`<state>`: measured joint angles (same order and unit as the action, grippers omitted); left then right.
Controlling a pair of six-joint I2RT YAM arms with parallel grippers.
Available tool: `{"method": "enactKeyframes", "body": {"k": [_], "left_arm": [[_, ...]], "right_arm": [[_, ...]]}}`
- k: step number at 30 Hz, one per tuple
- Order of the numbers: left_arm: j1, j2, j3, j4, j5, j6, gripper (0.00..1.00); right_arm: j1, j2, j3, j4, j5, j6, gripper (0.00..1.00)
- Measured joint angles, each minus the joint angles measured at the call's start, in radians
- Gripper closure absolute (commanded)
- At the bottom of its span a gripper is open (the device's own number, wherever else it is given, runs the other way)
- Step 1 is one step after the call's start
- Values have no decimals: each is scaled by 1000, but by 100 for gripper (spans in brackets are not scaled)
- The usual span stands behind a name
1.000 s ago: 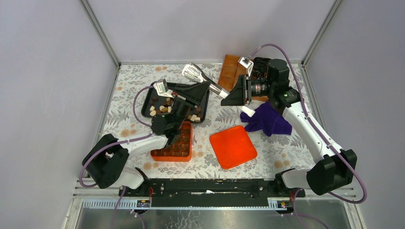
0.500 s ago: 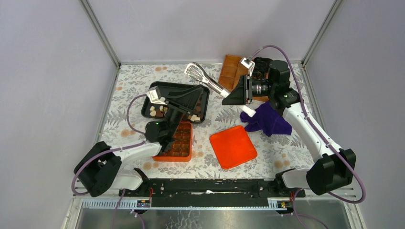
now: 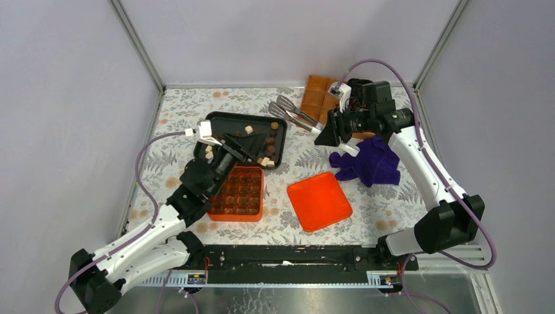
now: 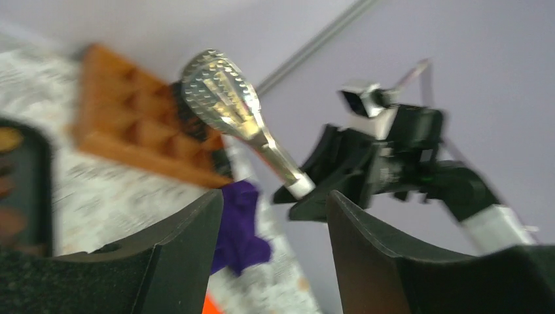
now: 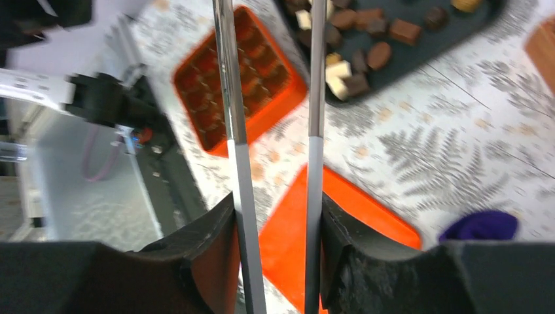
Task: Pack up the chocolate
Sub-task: Pick up the clamp at the center of the board, then adjust the clamp.
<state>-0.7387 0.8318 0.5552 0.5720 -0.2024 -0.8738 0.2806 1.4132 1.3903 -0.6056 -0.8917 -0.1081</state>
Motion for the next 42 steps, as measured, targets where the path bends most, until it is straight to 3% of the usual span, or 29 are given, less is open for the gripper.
{"method": "enactKeyframes", "body": {"k": [6, 15, 25, 42], "left_arm": [[0, -16, 106, -536, -122, 104, 34], [2, -72, 108, -883, -282, 197, 34], [6, -143, 46, -900, -334, 158, 34], [8, -172, -8, -864, -341, 125, 34]], "right_arm": [[21, 77, 22, -109, 223, -204, 54], [144, 263, 76, -177, 462, -358, 55], [179, 439, 183, -202, 592, -429, 61], [211, 541, 251, -253, 603, -441, 59]]}}
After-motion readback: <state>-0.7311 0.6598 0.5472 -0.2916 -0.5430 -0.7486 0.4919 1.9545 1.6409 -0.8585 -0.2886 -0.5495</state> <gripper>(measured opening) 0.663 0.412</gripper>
